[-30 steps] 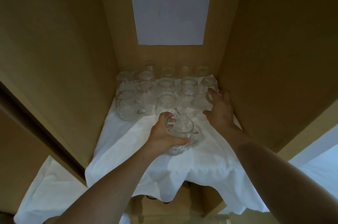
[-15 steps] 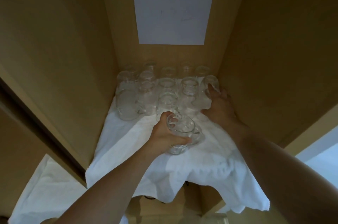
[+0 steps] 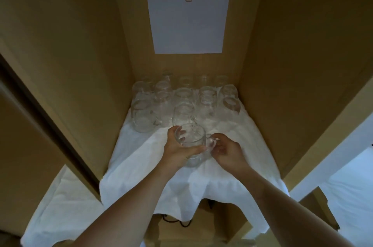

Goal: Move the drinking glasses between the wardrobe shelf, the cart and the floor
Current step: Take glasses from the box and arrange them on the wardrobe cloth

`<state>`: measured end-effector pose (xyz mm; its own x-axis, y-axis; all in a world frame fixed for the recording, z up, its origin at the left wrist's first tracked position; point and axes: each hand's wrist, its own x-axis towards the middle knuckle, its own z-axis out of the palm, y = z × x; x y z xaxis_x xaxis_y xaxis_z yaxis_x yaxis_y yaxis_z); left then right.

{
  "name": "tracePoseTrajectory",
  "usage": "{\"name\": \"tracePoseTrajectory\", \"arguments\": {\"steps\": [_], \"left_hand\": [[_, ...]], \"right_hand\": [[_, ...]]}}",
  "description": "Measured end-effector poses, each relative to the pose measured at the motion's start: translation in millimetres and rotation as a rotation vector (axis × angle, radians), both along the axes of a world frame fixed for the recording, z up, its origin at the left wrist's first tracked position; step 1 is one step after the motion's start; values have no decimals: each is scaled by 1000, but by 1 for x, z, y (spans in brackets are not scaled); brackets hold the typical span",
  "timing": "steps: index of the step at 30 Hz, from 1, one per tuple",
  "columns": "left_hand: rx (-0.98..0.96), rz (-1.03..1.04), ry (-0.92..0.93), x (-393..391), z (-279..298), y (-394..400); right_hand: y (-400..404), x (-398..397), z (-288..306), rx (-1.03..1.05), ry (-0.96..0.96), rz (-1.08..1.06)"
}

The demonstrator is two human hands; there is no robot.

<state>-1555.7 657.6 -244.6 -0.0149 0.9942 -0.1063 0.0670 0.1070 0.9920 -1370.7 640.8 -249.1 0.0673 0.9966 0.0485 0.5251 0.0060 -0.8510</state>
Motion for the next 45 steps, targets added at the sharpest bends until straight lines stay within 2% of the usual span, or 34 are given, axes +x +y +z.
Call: {"name": "tracePoseTrajectory", "arguments": {"steps": [7,12,15,18,20,23,25,26,30,34,38,45], "left_hand": [[-84,40,47,-5,15,-19],[-152,171,-8,-24,36,-23],[-81,162,26,-42,38,-27],[70,51,233,-54,35,-37],[173,-24,487,-62,30,-41],[267,-60,882,-75,25,-42],[303,-21,1028,-87,25,-40],[306,-10,1043,-94,27,-38],[227,-61,1034,-115,48,-21],[131,-190,1247,-122,73,4],[-25,-268,1359,-127,80,25],[25,-256,1326,-131,72,56]], "right_hand": [[-7,-14,10,-69,152,-94],[-8,-40,20,-188,397,-105],[-1,-60,29,-298,582,-129],[13,-77,34,-455,760,-238],[19,-85,33,-576,894,-243],[20,-93,32,-735,971,-120],[21,-98,35,-798,967,-35],[21,-100,37,-806,956,9],[29,-105,41,-709,643,54],[42,-103,36,-504,340,-58],[52,-94,28,-285,-69,-23],[53,-83,13,-13,-658,36]]}}
